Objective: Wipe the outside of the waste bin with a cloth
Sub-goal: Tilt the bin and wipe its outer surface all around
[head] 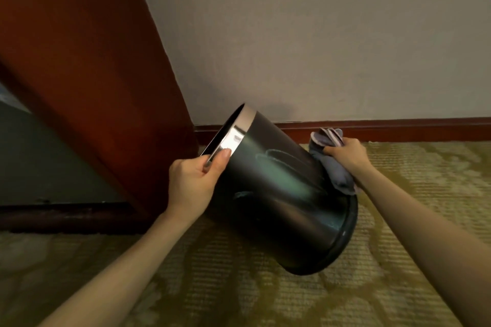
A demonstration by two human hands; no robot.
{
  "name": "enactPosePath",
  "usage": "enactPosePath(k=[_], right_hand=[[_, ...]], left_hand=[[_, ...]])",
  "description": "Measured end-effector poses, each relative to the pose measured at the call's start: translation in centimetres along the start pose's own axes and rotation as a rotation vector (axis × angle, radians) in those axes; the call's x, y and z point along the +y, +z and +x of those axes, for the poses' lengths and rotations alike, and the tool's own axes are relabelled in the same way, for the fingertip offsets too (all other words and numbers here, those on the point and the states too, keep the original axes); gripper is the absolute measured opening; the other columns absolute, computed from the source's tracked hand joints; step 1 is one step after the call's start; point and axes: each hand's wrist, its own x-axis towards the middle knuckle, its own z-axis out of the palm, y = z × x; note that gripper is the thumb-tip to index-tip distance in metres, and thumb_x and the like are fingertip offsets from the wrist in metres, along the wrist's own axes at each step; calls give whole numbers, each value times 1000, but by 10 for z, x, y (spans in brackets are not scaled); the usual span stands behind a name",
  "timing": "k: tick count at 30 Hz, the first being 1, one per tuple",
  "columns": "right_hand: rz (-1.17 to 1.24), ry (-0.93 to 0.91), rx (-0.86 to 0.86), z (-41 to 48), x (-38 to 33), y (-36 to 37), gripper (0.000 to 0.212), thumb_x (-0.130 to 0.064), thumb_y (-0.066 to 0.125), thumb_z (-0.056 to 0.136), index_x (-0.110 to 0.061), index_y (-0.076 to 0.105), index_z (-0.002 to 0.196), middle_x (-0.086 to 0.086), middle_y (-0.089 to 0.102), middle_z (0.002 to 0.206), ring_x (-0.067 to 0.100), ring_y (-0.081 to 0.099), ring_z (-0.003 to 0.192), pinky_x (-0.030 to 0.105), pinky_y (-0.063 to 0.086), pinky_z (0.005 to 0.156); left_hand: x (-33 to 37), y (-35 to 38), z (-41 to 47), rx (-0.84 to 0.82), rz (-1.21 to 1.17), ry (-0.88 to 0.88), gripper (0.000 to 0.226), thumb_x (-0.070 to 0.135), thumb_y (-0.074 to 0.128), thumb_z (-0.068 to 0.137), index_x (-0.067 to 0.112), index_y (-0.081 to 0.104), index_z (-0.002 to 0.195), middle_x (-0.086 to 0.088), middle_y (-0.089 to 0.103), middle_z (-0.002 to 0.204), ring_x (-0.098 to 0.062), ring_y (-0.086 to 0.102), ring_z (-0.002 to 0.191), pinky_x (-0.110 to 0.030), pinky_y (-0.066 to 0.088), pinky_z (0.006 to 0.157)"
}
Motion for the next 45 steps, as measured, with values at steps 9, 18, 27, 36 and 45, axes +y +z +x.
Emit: enactPosePath(k=[9, 18, 27, 36, 45], right_hand=[[67, -185, 191, -47, -15, 5, 20, -21, 63, 77, -9, 57, 92, 15, 64, 92, 34, 60, 89, 31, 36, 68], [192, -374, 515, -136, -11, 41, 28, -10, 62, 76, -8, 47, 100, 7, 52, 94, 27, 52, 85, 30, 36, 71], [181, -496, 533, -152, 8, 46, 47, -1, 66, 72, -7, 41, 111, 5, 45, 99, 20, 47, 89, 30, 39, 76], [248, -310, 336, -92, -13, 13, 26, -14, 61, 76, -9, 48, 97, 10, 58, 91, 25, 54, 78, 29, 38, 64], [50, -18, 44, -7, -21, 5, 42, -22, 65, 80, 1, 58, 115, 22, 62, 116, 37, 57, 105, 28, 36, 73]], left_hand=[[-7, 1, 7, 49, 36, -97, 64, 52, 48, 88, 5, 48, 44, -11, 47, 39, -24, 43, 34, -42, 36, 38], [-4, 9, 26, 64, 83, -228, 61, 54, 50, 87, 13, 45, 41, -1, 44, 38, -19, 43, 37, -41, 39, 45], [8, 18, 30, 140, 196, -158, 61, 55, 48, 86, 16, 44, 40, -6, 47, 39, -26, 46, 40, -38, 40, 51], [3, 11, 14, 122, 203, -52, 62, 49, 47, 89, 8, 46, 44, -7, 46, 39, -26, 44, 36, -41, 44, 47], [6, 6, -7, 94, 110, -15, 67, 51, 47, 89, 2, 43, 43, -12, 40, 36, -29, 38, 31, -43, 34, 35]])
